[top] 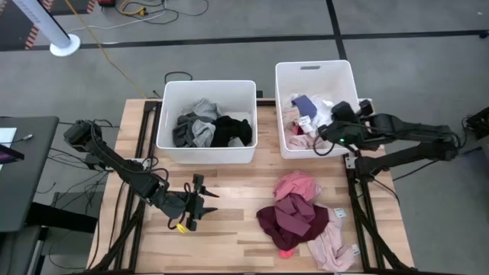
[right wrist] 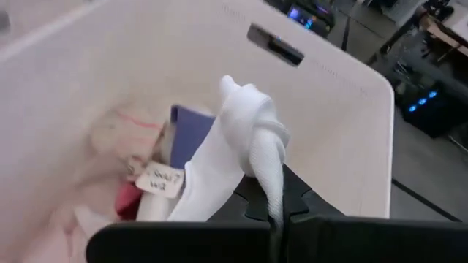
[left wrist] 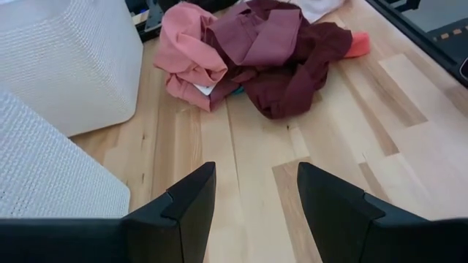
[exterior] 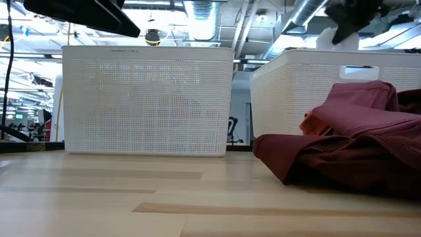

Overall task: Sort clothes
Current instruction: Put the white sock into the right white laundry organizer

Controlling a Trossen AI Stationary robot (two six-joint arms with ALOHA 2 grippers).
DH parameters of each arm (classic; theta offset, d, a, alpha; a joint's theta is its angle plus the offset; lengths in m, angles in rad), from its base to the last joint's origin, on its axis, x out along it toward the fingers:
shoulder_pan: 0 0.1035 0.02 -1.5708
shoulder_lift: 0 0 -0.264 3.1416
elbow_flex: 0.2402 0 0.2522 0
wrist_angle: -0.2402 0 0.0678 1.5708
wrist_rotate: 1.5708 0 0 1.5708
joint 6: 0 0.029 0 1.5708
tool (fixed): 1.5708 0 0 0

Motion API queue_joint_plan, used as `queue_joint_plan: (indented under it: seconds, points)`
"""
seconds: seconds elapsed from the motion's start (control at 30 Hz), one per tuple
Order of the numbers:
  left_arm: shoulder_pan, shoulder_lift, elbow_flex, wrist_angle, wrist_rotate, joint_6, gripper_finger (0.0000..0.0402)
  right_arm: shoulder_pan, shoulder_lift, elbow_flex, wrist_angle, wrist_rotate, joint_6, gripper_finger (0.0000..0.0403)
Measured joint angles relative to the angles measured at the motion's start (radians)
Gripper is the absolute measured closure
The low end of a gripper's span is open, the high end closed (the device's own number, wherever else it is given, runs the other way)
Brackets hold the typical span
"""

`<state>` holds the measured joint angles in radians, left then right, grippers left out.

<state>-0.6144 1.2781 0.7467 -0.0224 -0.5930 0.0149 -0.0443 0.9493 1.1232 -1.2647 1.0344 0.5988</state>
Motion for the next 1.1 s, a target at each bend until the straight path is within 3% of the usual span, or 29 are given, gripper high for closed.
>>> queue_joint_plan:
  seconds: [0.23,0.8,1.1]
  points:
    - [0.0,0.0,0.0,0.019,0.0,0.006,0.0214,-0.104,0.04,-0.084,-0.007,-0.024,-0.001,0.0394]
    - [0.0,0.0,0.0,0.014,0.003,-0.002,0.0214,-0.301,0.038,-0.276,0.205,-0.278,-0.136,0.039]
    - [0.0,0.0,0.0,0.013,0.003,-0.004,0.0214,-0.366,0.038,-0.284,0.206,-0.354,-0.139,0.0341]
